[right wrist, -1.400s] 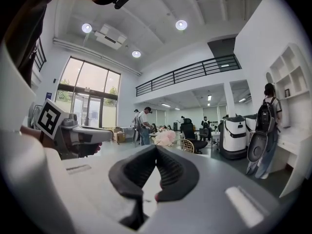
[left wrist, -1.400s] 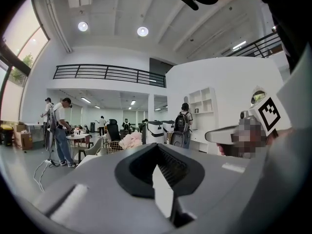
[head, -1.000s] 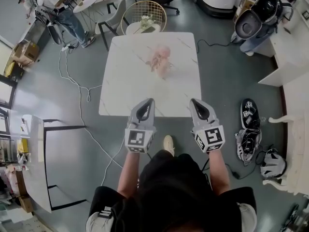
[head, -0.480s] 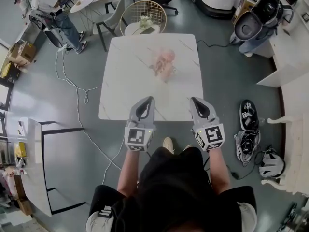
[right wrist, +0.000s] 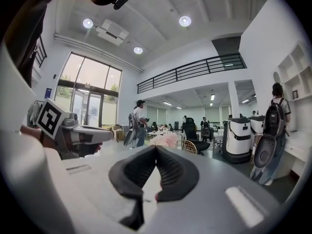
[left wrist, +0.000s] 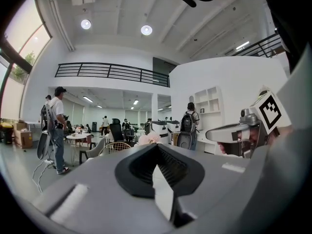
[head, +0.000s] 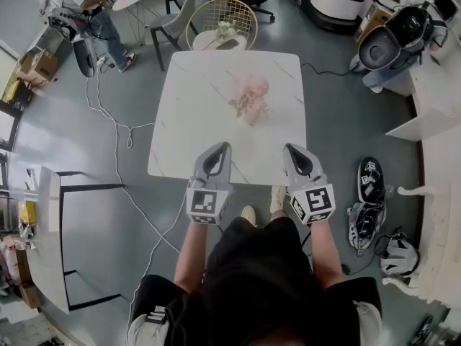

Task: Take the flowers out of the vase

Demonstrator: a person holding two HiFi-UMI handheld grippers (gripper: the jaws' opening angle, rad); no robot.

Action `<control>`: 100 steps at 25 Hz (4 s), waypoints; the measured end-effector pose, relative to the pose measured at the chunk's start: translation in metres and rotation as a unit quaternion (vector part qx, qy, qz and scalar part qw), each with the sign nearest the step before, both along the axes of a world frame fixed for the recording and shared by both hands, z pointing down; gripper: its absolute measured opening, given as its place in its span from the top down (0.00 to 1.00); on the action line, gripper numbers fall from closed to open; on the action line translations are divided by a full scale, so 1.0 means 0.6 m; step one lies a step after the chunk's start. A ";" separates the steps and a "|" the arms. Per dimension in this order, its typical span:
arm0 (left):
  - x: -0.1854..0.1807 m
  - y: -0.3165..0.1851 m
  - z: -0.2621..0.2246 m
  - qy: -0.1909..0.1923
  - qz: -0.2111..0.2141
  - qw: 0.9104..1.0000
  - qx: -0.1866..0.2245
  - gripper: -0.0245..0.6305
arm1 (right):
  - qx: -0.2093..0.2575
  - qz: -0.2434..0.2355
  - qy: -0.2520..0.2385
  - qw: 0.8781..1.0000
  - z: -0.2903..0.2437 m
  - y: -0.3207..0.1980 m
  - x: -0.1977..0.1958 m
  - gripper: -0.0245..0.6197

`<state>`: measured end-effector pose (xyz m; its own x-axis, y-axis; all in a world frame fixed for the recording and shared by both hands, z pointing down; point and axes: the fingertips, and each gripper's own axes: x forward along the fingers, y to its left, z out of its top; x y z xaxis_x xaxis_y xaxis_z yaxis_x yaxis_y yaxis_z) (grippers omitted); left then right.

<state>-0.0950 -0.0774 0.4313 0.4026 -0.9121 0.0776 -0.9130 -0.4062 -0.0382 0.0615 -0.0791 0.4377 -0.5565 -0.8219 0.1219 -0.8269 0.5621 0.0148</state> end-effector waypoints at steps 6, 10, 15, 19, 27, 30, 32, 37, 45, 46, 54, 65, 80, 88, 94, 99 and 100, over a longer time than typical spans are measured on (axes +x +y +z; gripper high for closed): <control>-0.004 -0.036 0.005 -0.002 -0.028 1.000 -0.005 0.95 | -0.005 -0.029 -0.004 1.000 0.005 -0.055 -0.008 0.96; -0.006 -0.063 0.015 0.000 -0.053 0.998 -0.018 0.95 | -0.013 -0.051 -0.004 0.999 0.015 -0.097 -0.010 0.96; -0.007 -0.097 0.037 0.005 -0.085 0.996 -0.037 0.95 | -0.027 -0.082 0.003 0.996 0.041 -0.145 -0.006 0.96; -0.001 -0.117 0.059 0.007 -0.104 0.993 -0.054 0.95 | -0.024 -0.111 0.009 0.993 0.061 -0.171 -0.006 0.96; 0.007 -0.138 0.114 0.003 -0.124 0.988 -0.086 0.95 | -0.052 -0.159 0.016 0.986 0.131 -0.200 -0.025 0.95; 0.000 -0.147 0.125 0.005 -0.133 0.987 -0.093 0.95 | -0.054 -0.172 0.014 0.984 0.146 -0.212 -0.037 0.94; -0.002 -0.150 0.135 0.002 -0.136 0.986 -0.098 0.95 | -0.052 -0.182 0.015 0.982 0.152 -0.218 -0.044 0.92; -0.005 -0.155 0.149 0.001 -0.143 0.984 -0.108 0.95 | -0.044 -0.195 0.018 0.980 0.161 -0.232 -0.058 0.79; -0.020 -0.168 0.159 0.003 -0.150 0.982 -0.119 0.95 | -0.035 -0.236 0.013 0.971 0.159 -0.240 -0.086 0.56; -0.020 -0.169 0.161 0.004 -0.151 0.981 -0.120 0.95 | -0.032 -0.240 0.014 0.970 0.160 -0.240 -0.088 0.54; -0.020 -0.179 0.170 0.006 -0.163 0.979 -0.121 0.95 | -0.011 -0.269 0.019 0.963 0.158 -0.254 -0.104 0.40; -0.043 -0.200 0.168 0.010 -0.190 0.974 -0.121 0.95 | -0.001 -0.317 0.043 0.947 0.163 -0.274 -0.141 0.38; -0.050 -0.212 0.175 0.005 -0.217 0.967 -0.131 0.95 | 0.002 -0.357 0.015 0.934 0.159 -0.286 -0.166 0.38; -0.063 -0.203 0.176 0.003 -0.227 0.964 -0.135 0.95 | -0.016 -0.350 0.016 0.936 0.167 -0.289 -0.170 0.54; -0.064 -0.197 0.179 0.003 -0.230 0.963 -0.138 0.95 | -0.026 -0.334 0.014 0.942 0.173 -0.296 -0.167 0.71; -0.066 -0.189 0.179 0.004 -0.234 0.963 -0.136 0.95 | -0.031 -0.324 0.019 0.946 0.180 -0.305 -0.161 0.81; -0.067 -0.188 0.179 0.003 -0.235 0.962 -0.136 0.95 | -0.032 -0.321 0.020 0.946 0.180 -0.306 -0.161 0.82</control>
<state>-0.1352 -0.1901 0.5385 -0.0494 -0.9396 0.3387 -0.9982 0.0584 0.0166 -0.0352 -0.2630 0.5459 -0.9329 -0.3054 0.1909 -0.3135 0.9495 -0.0128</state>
